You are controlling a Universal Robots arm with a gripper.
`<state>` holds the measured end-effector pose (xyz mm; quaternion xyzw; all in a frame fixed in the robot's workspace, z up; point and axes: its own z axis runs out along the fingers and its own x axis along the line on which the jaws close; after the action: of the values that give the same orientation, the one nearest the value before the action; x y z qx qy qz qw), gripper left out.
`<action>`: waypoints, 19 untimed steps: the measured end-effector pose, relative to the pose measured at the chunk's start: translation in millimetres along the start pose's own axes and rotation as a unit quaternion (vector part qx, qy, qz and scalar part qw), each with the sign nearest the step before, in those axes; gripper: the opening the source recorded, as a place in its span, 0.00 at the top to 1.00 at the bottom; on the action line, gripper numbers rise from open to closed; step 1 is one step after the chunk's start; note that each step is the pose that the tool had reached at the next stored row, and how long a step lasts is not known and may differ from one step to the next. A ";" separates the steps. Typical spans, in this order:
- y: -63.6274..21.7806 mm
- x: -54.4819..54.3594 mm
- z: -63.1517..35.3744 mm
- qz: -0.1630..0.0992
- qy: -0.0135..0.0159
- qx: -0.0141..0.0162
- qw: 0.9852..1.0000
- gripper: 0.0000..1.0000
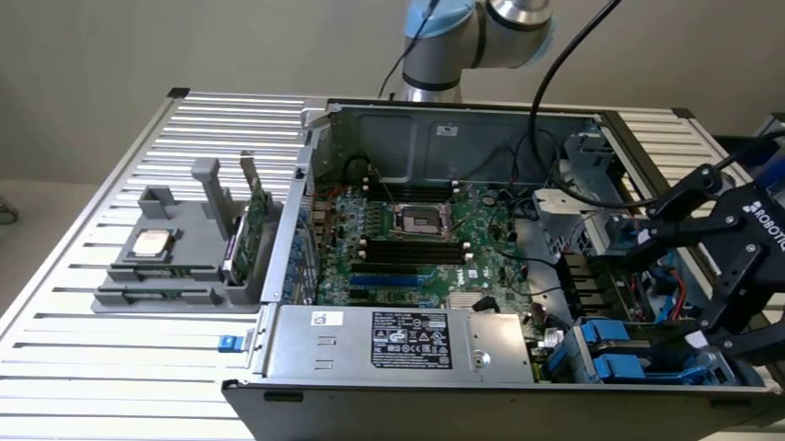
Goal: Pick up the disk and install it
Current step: 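Insert the disk into the insertion slot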
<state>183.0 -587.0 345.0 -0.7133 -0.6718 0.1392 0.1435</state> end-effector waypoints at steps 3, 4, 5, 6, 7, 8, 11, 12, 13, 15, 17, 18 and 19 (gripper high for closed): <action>-5.9 0.1 0.2 0.000 0.001 -0.012 1.000 0.28; -8.1 0.1 -1.5 0.000 0.001 -0.013 1.000 0.34; -10.4 0.1 -3.5 0.000 0.001 -0.014 1.000 0.34; -12.8 0.0 -6.2 0.000 0.001 -0.015 1.000 0.40; -15.0 0.0 -8.9 0.000 0.001 -0.016 1.000 0.40; -16.8 -0.1 -11.2 0.000 0.001 -0.018 1.000 0.46; -20.1 0.6 -14.1 0.000 0.001 -0.025 1.000 0.46; -21.8 0.6 -13.7 -0.001 0.002 -0.029 1.000 0.46; -23.7 0.6 -12.9 -0.001 0.002 -0.034 0.999 0.46; -26.6 0.9 -11.8 -0.001 0.002 -0.041 0.999 0.46; -27.7 0.9 -11.4 -0.001 0.002 -0.043 0.999 0.46; -27.7 0.9 -11.4 -0.001 0.002 -0.043 0.999 0.46; -28.2 0.9 -11.2 -0.001 0.002 -0.044 0.999 0.46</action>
<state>161.6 -584.8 366.3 -0.7187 -0.6774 0.1079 0.1141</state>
